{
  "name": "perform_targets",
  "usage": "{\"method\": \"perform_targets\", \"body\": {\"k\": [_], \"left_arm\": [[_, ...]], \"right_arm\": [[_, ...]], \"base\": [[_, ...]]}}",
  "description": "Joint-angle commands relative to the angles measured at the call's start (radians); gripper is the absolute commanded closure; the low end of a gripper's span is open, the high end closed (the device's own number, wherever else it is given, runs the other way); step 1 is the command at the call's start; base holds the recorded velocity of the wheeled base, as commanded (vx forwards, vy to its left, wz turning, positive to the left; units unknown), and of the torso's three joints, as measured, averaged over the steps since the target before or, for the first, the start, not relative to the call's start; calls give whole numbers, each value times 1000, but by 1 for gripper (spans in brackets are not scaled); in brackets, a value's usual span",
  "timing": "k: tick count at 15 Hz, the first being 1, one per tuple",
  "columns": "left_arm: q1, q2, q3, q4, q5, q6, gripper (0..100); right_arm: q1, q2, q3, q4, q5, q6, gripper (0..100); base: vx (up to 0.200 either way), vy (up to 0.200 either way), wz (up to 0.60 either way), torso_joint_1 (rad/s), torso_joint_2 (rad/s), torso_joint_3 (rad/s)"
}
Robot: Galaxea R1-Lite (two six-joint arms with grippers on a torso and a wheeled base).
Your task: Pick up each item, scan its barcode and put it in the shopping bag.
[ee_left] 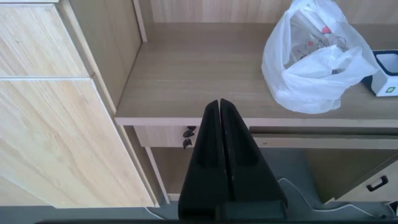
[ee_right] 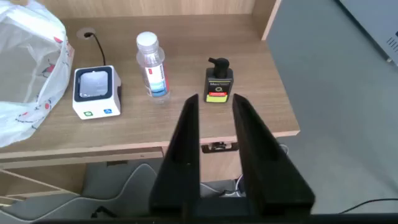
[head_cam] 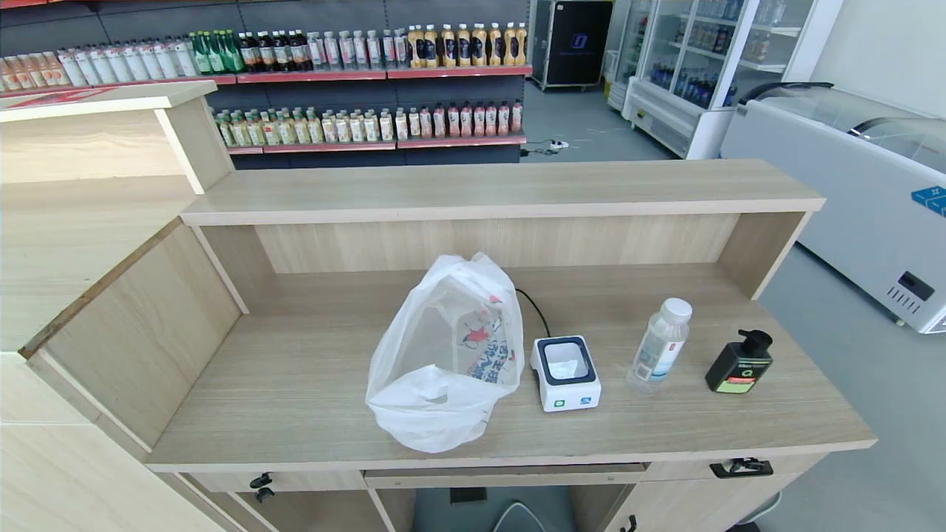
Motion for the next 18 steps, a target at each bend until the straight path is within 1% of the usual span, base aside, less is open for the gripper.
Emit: {"method": "perform_targets", "body": {"k": [1,2,3,4,5,6,7,9,10,12,13,16,18], "left_arm": [[1,0,0,0,0,0,100],[1,0,0,0,0,0,100],[1,0,0,0,0,1,100],[1,0,0,0,0,0,100],[1,0,0,0,0,0,100],[1,0,0,0,0,1,100],[1,0,0,0,0,0,100],[1,0,0,0,0,0,100],[1,0,0,0,0,0,100],[1,0,0,0,0,0,100],[1,0,0,0,0,0,100],[1,0,0,0,0,0,100],[1,0,0,0,0,0,100]], "right_arm": [[-38,248,2,-80,-2,14,0],[-82,369,29,-211,14,14,0],[-95,489,56,-361,17,5,0],[-119,612,105,-519,17,-46,0],[-118,698,141,-636,20,-84,0],[-118,764,168,-745,25,-92,0],[-113,860,180,-861,61,-101,0],[-113,957,162,-921,80,-150,0],[-113,995,159,-932,83,-153,0],[-101,1083,154,-1019,103,-154,0],[-92,1100,154,-1038,106,-153,0],[-87,1166,144,-1114,172,-156,0],[-63,1213,127,-1133,209,-159,0]], "base": [[0,0,0,0,0,0],[0,0,0,0,0,0],[0,0,0,0,0,0],[0,0,0,0,0,0],[0,0,0,0,0,0],[0,0,0,0,0,0],[0,0,0,0,0,0],[0,0,0,0,0,0],[0,0,0,0,0,0],[0,0,0,0,0,0],[0,0,0,0,0,0],[0,0,0,0,0,0],[0,0,0,0,0,0]]}}
